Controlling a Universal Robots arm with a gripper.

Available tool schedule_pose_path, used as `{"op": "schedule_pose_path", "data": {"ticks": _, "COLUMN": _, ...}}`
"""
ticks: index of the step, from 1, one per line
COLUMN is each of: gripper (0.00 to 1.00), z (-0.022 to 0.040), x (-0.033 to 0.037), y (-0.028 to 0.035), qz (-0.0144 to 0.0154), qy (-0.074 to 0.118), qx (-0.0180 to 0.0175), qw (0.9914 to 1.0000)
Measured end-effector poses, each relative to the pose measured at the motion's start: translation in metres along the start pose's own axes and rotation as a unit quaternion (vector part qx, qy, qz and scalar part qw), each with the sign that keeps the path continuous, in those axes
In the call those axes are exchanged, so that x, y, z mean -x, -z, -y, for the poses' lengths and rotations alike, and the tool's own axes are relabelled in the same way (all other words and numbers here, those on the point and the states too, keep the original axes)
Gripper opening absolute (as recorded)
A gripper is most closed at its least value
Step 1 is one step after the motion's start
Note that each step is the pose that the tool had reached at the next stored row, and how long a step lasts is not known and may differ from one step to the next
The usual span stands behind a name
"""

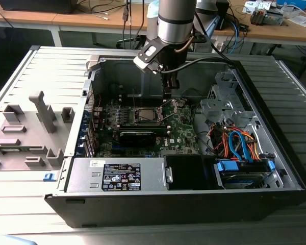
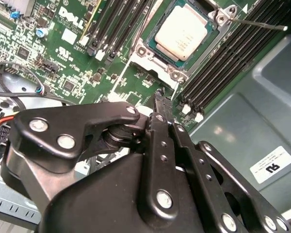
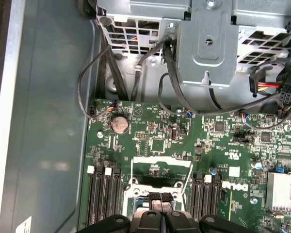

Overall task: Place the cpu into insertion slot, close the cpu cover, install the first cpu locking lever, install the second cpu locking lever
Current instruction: 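Close the cpu cover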

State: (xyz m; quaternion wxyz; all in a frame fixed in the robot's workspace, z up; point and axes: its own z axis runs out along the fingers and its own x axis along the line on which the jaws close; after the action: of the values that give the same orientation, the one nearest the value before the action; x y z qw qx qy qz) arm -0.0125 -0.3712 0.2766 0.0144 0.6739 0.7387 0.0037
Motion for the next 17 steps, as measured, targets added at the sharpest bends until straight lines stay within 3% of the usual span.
{"op": "schedule_pose_path", "data": {"ticks": 17, "gripper": 0.11, "z": -0.0158, "x": 0.0014, "y": -0.0004, "qz": 0.0, "qy": 0.0, "qx": 0.0, "qw": 1.0}}
